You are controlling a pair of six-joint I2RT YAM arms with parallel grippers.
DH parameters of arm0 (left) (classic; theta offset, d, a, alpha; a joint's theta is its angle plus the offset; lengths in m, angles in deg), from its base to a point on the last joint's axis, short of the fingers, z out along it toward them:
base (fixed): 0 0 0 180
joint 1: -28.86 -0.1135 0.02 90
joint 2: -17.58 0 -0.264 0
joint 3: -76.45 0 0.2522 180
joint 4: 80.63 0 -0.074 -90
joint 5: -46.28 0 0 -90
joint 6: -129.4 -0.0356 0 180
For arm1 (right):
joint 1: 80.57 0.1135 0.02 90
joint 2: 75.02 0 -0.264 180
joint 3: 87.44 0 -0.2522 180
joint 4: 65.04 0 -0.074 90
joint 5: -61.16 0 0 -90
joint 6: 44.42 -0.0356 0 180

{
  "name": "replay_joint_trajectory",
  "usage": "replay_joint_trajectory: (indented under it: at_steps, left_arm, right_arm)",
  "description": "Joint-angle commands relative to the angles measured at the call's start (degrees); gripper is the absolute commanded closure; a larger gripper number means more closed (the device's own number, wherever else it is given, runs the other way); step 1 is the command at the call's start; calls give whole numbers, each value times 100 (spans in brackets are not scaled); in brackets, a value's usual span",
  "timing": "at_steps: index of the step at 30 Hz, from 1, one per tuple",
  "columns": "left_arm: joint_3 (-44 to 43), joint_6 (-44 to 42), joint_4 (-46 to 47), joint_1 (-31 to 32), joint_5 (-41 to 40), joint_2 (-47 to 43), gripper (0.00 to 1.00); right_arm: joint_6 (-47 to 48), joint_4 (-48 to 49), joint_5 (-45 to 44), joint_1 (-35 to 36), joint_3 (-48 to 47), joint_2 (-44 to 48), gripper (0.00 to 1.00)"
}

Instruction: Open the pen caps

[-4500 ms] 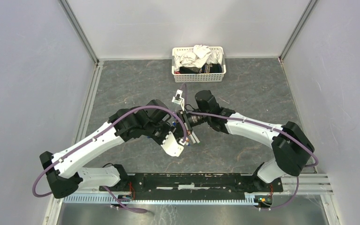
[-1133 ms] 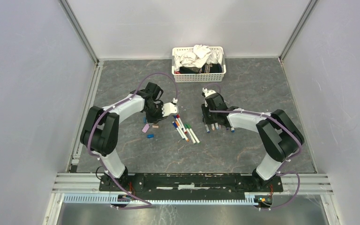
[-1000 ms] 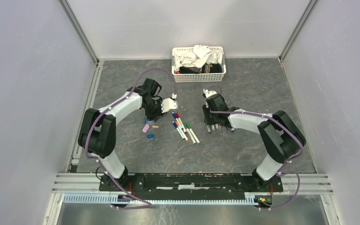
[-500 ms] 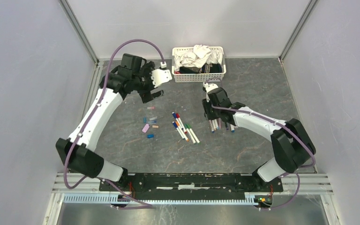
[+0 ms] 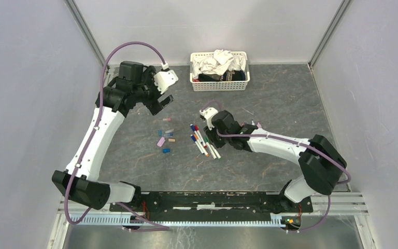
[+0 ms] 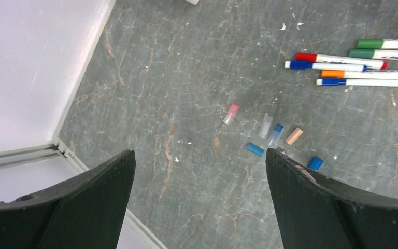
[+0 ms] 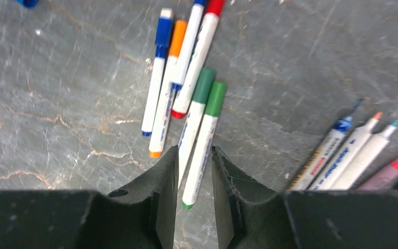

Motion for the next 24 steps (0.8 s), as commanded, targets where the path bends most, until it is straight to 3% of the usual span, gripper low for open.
replay_joint_trajectory:
  at_steps: [1, 16, 24]
  left_arm:
    - [7, 544, -124, -10, 304, -307, 0]
    - [299, 366, -573, -10, 713, -517, 0]
    - [740, 505, 138, -10, 906, -771, 0]
  right_arm:
    - [111, 352, 156, 149, 220, -187, 67]
    - [103, 665, -59, 177, 523, -742, 72]
    - [48, 778, -182, 93, 838, -756, 69]
